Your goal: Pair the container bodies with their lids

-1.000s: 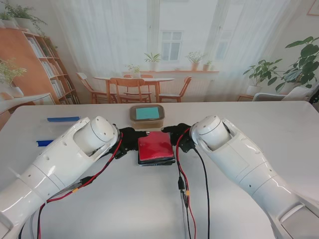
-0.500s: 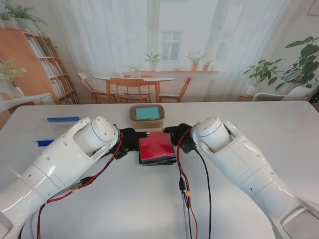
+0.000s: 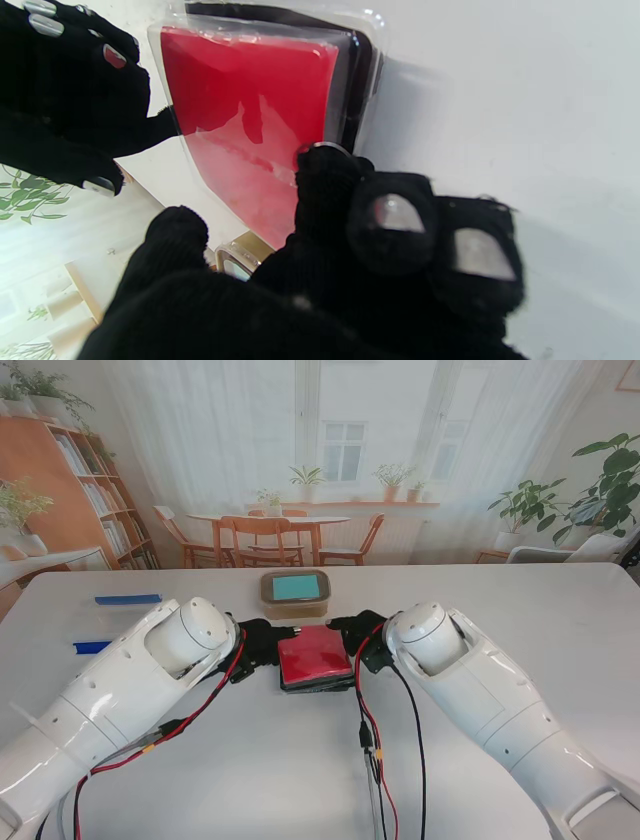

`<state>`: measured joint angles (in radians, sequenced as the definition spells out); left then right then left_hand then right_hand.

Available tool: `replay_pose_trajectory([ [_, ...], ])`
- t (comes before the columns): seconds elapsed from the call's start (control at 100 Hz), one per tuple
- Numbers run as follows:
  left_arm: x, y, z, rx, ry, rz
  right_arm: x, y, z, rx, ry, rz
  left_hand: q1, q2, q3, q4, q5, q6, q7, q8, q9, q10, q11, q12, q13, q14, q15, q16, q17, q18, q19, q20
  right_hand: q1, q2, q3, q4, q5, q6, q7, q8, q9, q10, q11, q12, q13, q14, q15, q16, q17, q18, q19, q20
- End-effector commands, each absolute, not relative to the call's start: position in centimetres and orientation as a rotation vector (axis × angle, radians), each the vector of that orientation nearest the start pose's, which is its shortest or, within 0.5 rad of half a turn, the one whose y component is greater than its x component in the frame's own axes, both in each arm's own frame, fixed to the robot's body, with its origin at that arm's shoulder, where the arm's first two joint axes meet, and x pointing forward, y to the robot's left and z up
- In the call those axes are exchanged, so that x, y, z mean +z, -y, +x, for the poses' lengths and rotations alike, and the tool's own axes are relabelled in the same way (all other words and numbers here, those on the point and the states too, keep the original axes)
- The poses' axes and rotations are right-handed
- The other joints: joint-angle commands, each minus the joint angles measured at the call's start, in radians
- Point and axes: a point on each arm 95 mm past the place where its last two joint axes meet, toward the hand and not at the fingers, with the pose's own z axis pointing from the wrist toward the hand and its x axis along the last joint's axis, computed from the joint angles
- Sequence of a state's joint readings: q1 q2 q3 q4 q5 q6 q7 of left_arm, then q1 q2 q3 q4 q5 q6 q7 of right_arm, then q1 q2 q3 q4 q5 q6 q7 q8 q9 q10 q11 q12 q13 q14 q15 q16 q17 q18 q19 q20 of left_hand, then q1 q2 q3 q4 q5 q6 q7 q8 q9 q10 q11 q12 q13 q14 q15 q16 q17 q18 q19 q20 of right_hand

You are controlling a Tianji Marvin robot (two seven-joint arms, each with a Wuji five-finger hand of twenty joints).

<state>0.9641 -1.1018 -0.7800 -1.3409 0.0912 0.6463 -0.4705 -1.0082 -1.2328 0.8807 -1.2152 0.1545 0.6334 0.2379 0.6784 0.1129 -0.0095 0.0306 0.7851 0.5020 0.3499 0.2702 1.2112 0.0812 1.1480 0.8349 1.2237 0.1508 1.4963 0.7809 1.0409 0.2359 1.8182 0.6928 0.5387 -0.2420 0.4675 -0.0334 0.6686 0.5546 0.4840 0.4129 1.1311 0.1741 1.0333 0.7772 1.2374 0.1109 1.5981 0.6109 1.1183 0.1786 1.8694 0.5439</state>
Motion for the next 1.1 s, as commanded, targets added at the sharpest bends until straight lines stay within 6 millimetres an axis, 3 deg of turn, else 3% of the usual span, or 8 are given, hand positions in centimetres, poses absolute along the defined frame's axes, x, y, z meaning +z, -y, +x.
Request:
replay_pose_trajectory([
  [0.0,-30.16,6.44,49.11,-1.124,-1.528,-2.385,-32.16,-8.25,50.24,-1.270,1.115,-2.595,-0.045,-0.008,-0.021,-0.035,-0.018,-0.084,-0.041,-0.016,-0.018,-0.054,-0.006,0.003,-0.013,0.062,0.019,0.012,0.031,-0.133,0.276,-0.016,-0.025,-0.023,0.015,0.026,-0.002,-0.113,0.007,-0.006,-0.043,0.121,0.017,0.015,-0.031,0.011,0.060,0.012,0.035,-0.234,0.223,-0.015],
  [1.09,-30.29,5.77,48.63,-1.178,-1.484,-2.384,-31.78,-8.20,49.35,-1.353,1.116,-2.580,-0.042,-0.015,-0.020,-0.034,-0.021,-0.089,-0.045,-0.009,-0.019,-0.054,-0.007,0.005,-0.016,0.061,0.017,0.014,0.031,-0.134,0.276,-0.017,-0.028,-0.028,0.022,0.025,-0.005,-0.108,0.007,0.002,-0.048,0.124,0.021,0.018,-0.029,0.009,0.060,0.017,0.035,-0.234,0.224,-0.017],
])
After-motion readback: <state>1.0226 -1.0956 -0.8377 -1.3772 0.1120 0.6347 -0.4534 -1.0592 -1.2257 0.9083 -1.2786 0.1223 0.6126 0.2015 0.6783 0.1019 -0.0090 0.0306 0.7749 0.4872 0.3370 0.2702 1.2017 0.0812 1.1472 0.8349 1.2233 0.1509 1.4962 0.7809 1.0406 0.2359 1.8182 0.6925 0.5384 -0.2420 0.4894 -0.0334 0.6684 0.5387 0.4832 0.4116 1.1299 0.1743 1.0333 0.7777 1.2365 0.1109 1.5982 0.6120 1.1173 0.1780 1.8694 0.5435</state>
